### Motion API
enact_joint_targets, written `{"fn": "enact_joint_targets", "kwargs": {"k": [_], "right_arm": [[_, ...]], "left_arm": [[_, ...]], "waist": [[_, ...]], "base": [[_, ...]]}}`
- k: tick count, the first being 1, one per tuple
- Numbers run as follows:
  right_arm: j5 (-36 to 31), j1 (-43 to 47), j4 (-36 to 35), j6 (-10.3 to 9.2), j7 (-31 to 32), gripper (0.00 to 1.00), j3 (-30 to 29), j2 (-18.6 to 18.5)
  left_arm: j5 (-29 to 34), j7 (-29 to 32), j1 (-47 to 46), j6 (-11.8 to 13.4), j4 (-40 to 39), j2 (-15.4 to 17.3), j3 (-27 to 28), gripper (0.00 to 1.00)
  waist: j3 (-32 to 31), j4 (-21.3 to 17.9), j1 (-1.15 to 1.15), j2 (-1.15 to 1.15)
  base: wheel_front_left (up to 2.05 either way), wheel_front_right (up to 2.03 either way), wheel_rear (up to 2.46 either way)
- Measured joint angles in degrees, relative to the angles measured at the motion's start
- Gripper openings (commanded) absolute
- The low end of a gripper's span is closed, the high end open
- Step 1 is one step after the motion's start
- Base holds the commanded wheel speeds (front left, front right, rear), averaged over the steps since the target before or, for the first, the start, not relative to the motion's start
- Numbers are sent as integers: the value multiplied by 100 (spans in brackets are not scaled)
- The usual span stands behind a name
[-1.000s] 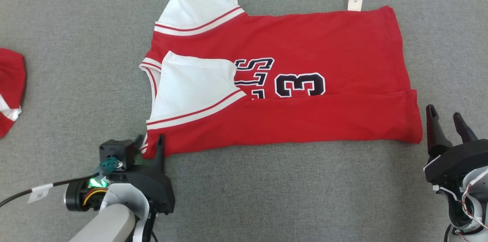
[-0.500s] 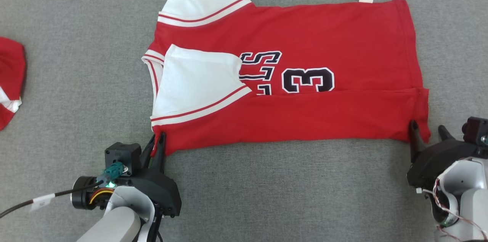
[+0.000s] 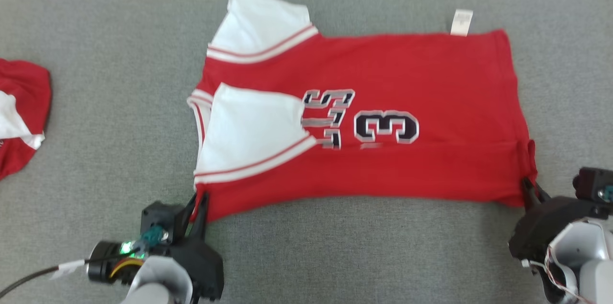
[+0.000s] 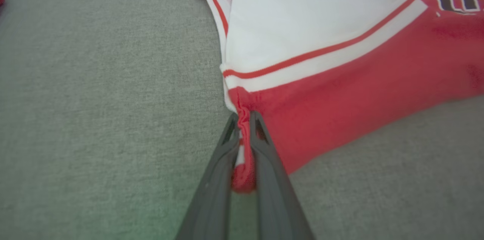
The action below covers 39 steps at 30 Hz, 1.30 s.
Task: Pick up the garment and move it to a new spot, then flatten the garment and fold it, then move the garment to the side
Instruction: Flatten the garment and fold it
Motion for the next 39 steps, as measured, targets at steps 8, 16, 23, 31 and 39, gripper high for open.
{"fn": "enact_joint_targets", "kwargs": {"k": [8, 16, 23, 31, 39], "right_arm": [[421, 864, -658, 10, 232, 0, -93, 9], [806, 1578, -918, 11, 350, 0, -32, 11], [867, 1782, -805, 10, 450, 100, 149, 7], [627, 1252, -1548, 9, 525, 100, -32, 1], [444, -187, -1617, 9, 783, 100, 449, -113]], "left_arm": [[23, 109, 778, 394, -692, 419, -119, 0], [-134, 210, 1456, 797, -1269, 682, -118, 0], [-259, 183, 1704, 876, -1434, 767, -44, 100], [-252, 230, 1277, 839, -1636, 1068, 252, 100], [-122, 746, -486, 59, -1133, 996, 325, 100]], "waist": [[-446, -19, -1, 0], [-612, -20, -1, -1], [-586, -32, -1, 0], [-485, -81, -1, -1], [-105, -173, 0, 0]], "base": [[0, 0, 0], [0, 0, 0], [0, 0, 0], [0, 0, 0], [0, 0, 0]]}}
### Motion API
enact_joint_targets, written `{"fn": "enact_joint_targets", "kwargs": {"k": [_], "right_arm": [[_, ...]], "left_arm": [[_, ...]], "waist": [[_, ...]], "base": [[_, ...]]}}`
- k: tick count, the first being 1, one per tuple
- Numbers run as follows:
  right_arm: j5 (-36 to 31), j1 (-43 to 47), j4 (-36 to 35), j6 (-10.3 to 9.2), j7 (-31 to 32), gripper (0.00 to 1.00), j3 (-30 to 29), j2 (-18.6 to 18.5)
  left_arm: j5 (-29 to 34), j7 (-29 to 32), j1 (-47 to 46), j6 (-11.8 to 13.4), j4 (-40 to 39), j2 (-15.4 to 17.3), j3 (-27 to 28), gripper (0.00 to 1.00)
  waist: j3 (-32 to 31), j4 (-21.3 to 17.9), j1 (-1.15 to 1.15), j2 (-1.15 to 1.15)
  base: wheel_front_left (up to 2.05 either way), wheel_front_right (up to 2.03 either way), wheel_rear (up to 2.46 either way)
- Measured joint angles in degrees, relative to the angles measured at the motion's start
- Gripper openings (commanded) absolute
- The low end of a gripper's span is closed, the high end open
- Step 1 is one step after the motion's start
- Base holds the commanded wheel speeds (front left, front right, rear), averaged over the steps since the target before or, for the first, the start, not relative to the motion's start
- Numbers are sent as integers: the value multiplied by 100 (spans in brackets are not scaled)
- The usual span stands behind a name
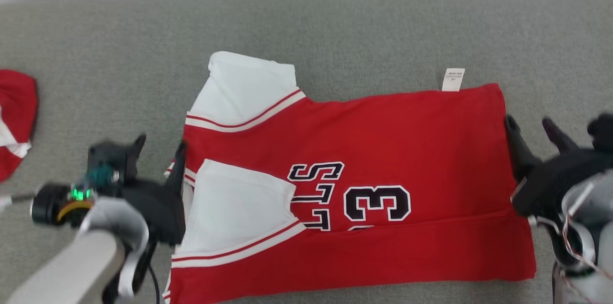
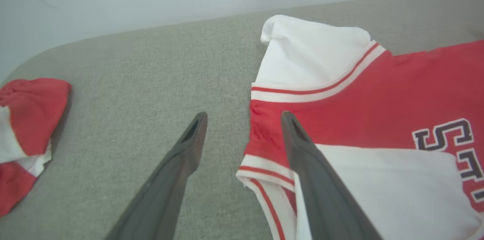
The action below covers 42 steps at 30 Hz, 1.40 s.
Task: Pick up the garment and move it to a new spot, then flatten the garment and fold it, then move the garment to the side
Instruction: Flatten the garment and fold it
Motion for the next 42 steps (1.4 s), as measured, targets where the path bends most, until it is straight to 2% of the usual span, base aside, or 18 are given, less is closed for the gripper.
{"fn": "enact_joint_targets", "kwargs": {"k": [4, 7, 15, 16, 17, 18, 26, 28, 29, 36, 42], "right_arm": [[37, -778, 468, 0, -102, 100, 438, -196], [54, -1169, 791, 0, -252, 100, 747, -241], [131, -1463, 1288, 0, -541, 100, 1000, -279], [131, -1463, 1337, 0, -553, 100, 1012, -294], [132, -1463, 1377, 0, -589, 100, 1018, -319], [136, -1464, 1403, 0, -612, 100, 1017, -339], [155, -1465, 1507, 0, -697, 100, 903, -375], [155, -1465, 1519, 0, -700, 100, 895, -367], [155, -1464, 1522, 0, -702, 100, 888, -363], [160, -1529, 1423, 0, -743, 100, 719, -376], [143, -1570, 1336, 0, -692, 100, 736, -386]], "left_arm": [[-19, 328, -863, -520, 634, -190, -40, 100], [-22, 521, -1322, -784, 1139, -320, -100, 100], [-47, 575, -1897, -989, 2035, -601, -60, 100], [-57, 557, -1941, -1004, 2120, -625, -41, 48], [-67, 557, -1989, -979, 2193, -641, -26, 28], [-67, 560, -2030, -979, 2260, -648, -22, 0], [-47, 620, -2084, -525, 2416, -677, 34, 0], [2, 548, -2084, -491, 2410, -643, 33, 58], [12, 526, -2085, -475, 2405, -632, 44, 100], [-151, 573, -2423, -602, 2195, -677, 225, 100], [-307, 1350, -2731, -719, 2350, -709, 116, 100]], "waist": [[286, -104, 0, 0], [513, -199, 1, 0], [937, -455, 1, 1], [972, -491, 1, 1], [1003, -523, 1, 1], [1030, -551, 1, 0], [1042, -528, 0, 0], [1018, -511, 0, 0], [1005, -506, 0, 0], [946, -557, 0, 0], [990, -706, 0, 0]], "base": [[0, 0, 0], [0, 0, 0], [0, 0, 0], [0, 0, 0], [0, 0, 0], [0, 0, 0], [0, 0, 0], [0, 0, 0], [0, 0, 0], [0, 0, 0], [0, 0, 0]]}}
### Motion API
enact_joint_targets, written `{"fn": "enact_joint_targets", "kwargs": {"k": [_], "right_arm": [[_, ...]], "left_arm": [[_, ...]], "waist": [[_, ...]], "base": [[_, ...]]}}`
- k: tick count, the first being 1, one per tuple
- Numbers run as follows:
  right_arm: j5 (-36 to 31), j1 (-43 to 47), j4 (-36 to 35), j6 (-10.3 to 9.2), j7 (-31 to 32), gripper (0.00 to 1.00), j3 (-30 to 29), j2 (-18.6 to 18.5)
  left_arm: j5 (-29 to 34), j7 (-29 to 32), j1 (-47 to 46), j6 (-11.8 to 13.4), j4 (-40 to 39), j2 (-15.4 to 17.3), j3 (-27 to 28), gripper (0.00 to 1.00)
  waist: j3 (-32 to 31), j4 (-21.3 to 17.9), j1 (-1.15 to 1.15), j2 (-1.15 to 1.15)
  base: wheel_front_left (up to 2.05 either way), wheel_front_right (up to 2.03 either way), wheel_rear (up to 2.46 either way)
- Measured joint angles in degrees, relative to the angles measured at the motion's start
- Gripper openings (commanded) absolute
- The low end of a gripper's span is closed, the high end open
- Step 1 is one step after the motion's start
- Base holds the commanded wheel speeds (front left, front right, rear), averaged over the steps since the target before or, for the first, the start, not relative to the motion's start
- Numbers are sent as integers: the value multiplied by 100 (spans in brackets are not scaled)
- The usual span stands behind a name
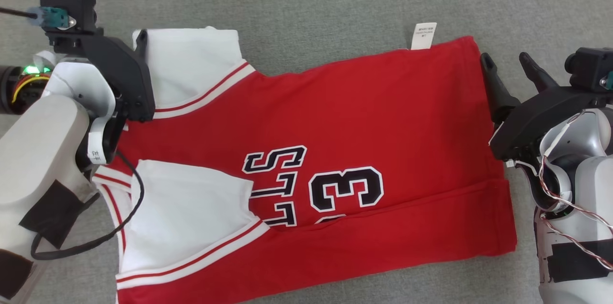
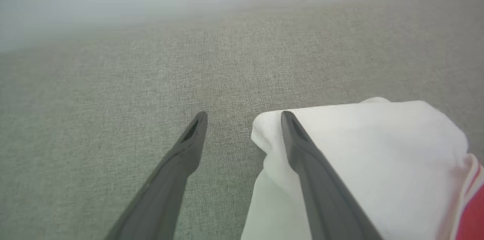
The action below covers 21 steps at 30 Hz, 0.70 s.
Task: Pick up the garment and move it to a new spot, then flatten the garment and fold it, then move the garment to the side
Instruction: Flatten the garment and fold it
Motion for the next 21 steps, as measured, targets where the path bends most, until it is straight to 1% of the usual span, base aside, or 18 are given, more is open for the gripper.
{"fn": "enact_joint_targets", "kwargs": {"k": [3, 5, 7, 9, 10, 11, 12, 13, 14, 15, 18, 21], "right_arm": [[-9, 8, -45, 0, 24, 100, 16, 47], [-15, 16, -78, 0, 48, 100, 15, 52], [-15, 29, -105, 0, 51, 100, 5, 51], [-15, 32, -111, 0, 52, 100, -4, 51], [-18, 32, -112, 0, 54, 100, -11, 49], [-25, 32, -116, 0, 59, 100, -23, 47], [-43, 30, -124, 0, 76, 100, -31, 44], [-48, 24, -127, 0, 86, 100, -24, 44], [-49, 14, -129, 0, 102, 100, -18, 45], [-51, 1, -131, 0, 110, 100, -5, 47], [-59, -80, -114, 0, 209, 100, 38, 18], [-157, -343, -29, 0, 411, 100, 4, -97]], "left_arm": [[21, 283, -58, 100, 87, 22, -110, 100], [57, 381, -92, 144, 102, 48, -155, 87], [15, 425, -88, 110, 99, 38, -135, 76], [-88, 499, -88, 89, 93, 27, -127, 73], [-89, 520, -88, 85, 87, 26, -135, 68], [-90, 545, -88, 83, 76, 22, -141, 55], [-91, 591, -88, 80, 67, 15, -162, 45], [-92, 637, -88, 53, 53, 9, -183, 39], [-98, 675, -91, 40, 34, 8, -201, 2], [-98, 716, -93, 24, 20, 9, -222, 0], [-189, 772, -98, -55, -36, 14, -192, 0], [-210, 777, -107, -63, -98, 63, -170, 0]], "waist": [[56, -69, 0, 0], [106, -96, 0, 0], [149, -113, 0, 0], [178, -119, 0, 0], [184, -115, 0, 0], [186, -107, 0, 0], [188, -98, 0, 0], [189, -90, 0, 0], [189, -82, 0, 0], [191, -78, 0, 0], [202, -73, 0, 0], [222, -78, 0, 0]], "base": [[0, 0, 0], [0, 0, 0], [0, 0, 0], [0, 0, 0], [0, 0, 0], [0, 0, 0], [0, 0, 0], [0, 0, 0], [0, 0, 0], [0, 0, 0], [0, 0, 0], [0, 0, 0]]}}
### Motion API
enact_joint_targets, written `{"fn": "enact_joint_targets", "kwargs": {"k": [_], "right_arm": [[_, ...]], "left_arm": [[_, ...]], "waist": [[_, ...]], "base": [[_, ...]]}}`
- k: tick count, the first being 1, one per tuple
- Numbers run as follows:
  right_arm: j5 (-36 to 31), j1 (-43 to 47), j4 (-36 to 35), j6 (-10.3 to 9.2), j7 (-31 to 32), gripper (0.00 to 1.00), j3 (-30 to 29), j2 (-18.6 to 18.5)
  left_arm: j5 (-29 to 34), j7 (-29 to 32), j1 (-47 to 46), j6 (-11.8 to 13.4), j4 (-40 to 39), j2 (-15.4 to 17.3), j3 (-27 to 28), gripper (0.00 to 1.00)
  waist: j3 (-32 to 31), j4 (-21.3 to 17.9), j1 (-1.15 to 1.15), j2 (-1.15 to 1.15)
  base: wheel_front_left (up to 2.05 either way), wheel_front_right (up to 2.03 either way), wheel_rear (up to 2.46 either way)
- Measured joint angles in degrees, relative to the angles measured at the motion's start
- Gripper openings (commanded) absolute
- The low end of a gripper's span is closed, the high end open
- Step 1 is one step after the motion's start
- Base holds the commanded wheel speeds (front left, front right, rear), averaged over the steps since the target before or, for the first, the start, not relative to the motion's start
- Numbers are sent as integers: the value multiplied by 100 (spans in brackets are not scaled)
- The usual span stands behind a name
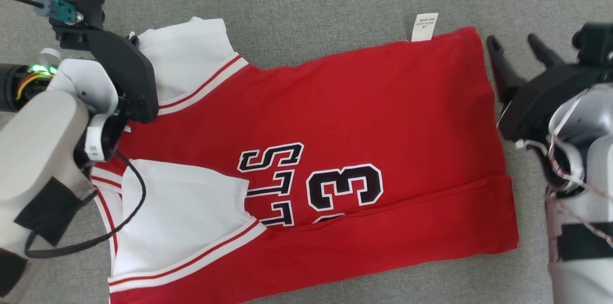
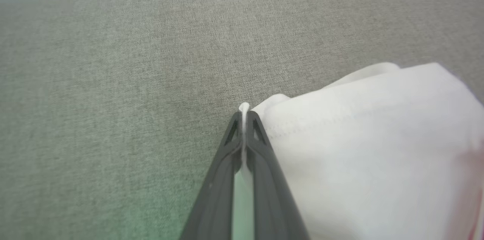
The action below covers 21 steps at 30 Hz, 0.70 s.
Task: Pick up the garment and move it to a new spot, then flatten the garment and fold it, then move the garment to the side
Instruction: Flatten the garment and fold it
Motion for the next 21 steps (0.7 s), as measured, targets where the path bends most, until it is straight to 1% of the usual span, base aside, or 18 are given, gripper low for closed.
{"fn": "enact_joint_targets", "kwargs": {"k": [3, 6, 11, 12, 13, 14, 15, 16, 17, 18, 19, 20, 21], "right_arm": [[-146, -318, 194, 0, 307, 100, -114, -96], [-287, -637, 548, 0, 567, 100, -209, -159], [-326, -1024, 1085, 0, 795, 100, 3, -227], [-331, -1095, 1189, 0, 811, 95, 58, -236], [-331, -1146, 1265, 0, 857, 83, 112, -246], [-326, -1185, 1338, 0, 888, 78, 153, -246], [-322, -1207, 1393, 0, 936, 79, 204, -254], [-285, -1227, 1450, 0, 988, 73, 254, -264], [-269, -1249, 1513, 0, 1034, 71, 309, -293], [-267, -1269, 1546, 0, 1065, 70, 350, -319], [-268, -1290, 1578, 0, 1117, 58, 391, -349], [-268, -1302, 1600, 0, 1157, 55, 425, -377], [-268, -1305, 1627, 0, 1159, 58, 447, -385]], "left_arm": [[4, -8, -64, -8, -86, 92, 22, 0], [22, 1, -94, -11, -190, 169, 33, 0], [36, 44, -130, 22, -379, 211, 24, 0], [38, 44, -132, 30, -404, 212, 19, 0], [45, 44, -133, 31, -425, 211, 12, 0], [46, 44, -136, 37, -442, 209, 7, 0], [54, 62, -146, 37, -453, 209, -7, 0], [65, 69, -165, 37, -458, 207, -15, 0], [69, 79, -187, 35, -459, 202, -22, 0], [69, 93, -197, 32, -459, 201, -25, 0], [69, 93, -197, 19, -459, 191, -33, 0], [69, 93, -197, 18, -458, 180, -41, 0], [68, 94, -197, 7, -455, 177, -46, 0]], "waist": [[32, -12, 0, 0], [82, -4, 0, 0], [172, 61, 0, 0], [189, 74, 0, 0], [202, 89, 0, 0], [212, 102, 0, 0], [217, 113, 0, 0], [218, 123, 0, 0], [215, 129, 0, 0], [209, 133, 0, 0], [200, 137, 0, 0], [189, 139, 0, 0], [178, 141, 0, 0]], "base": [[0, 0, 0], [0, 0, 0], [0, 0, 0], [0, 0, 0], [0, 0, 0], [0, 0, 0], [0, 0, 0], [0, 0, 0], [0, 0, 0], [0, 0, 0], [0, 0, 0], [0, 0, 0], [0, 0, 0]]}}
